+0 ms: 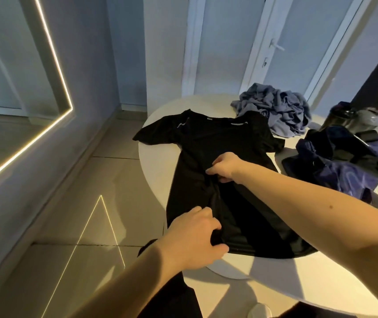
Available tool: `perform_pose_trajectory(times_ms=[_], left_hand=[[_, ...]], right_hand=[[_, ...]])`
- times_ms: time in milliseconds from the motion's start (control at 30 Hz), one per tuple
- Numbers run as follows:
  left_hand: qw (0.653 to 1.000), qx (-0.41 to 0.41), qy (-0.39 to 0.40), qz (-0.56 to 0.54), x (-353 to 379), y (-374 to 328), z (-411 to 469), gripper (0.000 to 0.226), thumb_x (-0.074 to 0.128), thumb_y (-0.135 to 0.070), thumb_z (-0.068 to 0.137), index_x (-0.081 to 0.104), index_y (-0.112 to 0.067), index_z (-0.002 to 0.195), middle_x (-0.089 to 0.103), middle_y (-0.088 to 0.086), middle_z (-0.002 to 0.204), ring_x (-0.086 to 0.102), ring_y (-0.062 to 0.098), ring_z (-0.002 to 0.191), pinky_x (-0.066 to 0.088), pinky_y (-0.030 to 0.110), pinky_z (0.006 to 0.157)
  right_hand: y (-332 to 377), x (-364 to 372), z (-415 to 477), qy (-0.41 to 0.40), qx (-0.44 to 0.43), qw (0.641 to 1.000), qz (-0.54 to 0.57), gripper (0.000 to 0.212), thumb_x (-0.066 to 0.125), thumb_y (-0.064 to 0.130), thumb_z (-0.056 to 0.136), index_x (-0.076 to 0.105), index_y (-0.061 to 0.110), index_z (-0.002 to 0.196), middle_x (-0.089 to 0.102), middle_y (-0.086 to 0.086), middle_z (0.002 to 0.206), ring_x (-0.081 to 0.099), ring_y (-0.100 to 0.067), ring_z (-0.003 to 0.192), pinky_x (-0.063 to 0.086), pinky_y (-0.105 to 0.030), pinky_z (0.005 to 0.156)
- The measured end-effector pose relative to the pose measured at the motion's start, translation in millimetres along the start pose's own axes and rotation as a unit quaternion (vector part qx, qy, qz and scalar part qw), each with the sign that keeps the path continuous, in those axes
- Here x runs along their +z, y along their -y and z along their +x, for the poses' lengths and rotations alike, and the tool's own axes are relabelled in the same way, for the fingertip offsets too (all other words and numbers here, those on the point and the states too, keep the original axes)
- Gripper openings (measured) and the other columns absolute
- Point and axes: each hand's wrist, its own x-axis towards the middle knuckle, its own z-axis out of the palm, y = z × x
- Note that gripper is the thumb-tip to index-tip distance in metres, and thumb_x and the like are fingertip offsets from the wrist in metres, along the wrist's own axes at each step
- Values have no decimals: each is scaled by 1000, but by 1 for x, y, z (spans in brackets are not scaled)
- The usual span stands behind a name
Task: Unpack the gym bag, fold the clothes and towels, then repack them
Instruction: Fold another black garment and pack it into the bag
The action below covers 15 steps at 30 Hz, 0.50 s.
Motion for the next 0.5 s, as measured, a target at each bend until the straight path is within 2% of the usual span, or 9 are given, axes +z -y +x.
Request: perform_pose_trajectory(times_ms=[67, 133, 233, 300, 400, 500], left_hand=[[998, -15, 12, -53, -5, 2, -3, 46, 52, -53, 98, 57, -30, 137, 49, -17, 115, 47, 1, 106, 47, 25, 93], [995, -31, -23, -93, -11, 6, -3, 34, 50, -42, 103, 61, -31, 134, 51, -19, 114, 51, -2, 100, 46, 19, 94], [994, -40, -101, -20, -18, 18, 0, 30, 49, -32, 105, 59, -31, 133, 49, -18, 124, 43, -1, 116, 40, 22, 105], [995, -47, -83, 31, -16, 24, 3, 37, 52, -41, 103, 55, -31, 139, 45, -16, 134, 33, 5, 127, 32, 27, 113], [996, -54, -31, 56, -10, 26, 3, 49, 52, -51, 100, 50, -31, 144, 41, -15, 140, 30, 7, 130, 28, 27, 115], [998, -47, -13, 44, -10, 28, 3, 48, 54, -51, 99, 49, -32, 143, 41, -16, 138, 35, 5, 126, 33, 26, 113]], right_hand=[[1, 1, -1, -12, -23, 998, -56, 22, 71, 18, 91, 62, 12, 110, 67, -9, 100, 71, -25, 87, 63, -34, 73], [1, 0, -1, -23, -50, 992, -113, 19, 64, 14, 92, 63, 7, 109, 71, -12, 95, 75, -27, 82, 64, -35, 72], [-2, 0, 2, -66, -100, 976, -180, 26, 65, 16, 88, 62, 9, 113, 67, -8, 101, 69, -25, 90, 62, -41, 83], [-4, 3, 3, -88, -149, 968, -182, 32, 68, 22, 88, 59, 15, 118, 62, -3, 107, 65, -21, 95, 60, -39, 86], [-12, 7, 7, -99, -220, 947, -214, 39, 75, 28, 87, 60, 20, 122, 56, 0, 115, 62, -19, 99, 57, -35, 88], [-20, 4, 15, -74, -193, 950, -233, 25, 71, 20, 90, 68, 19, 114, 63, -1, 114, 64, -20, 103, 57, -33, 87]])
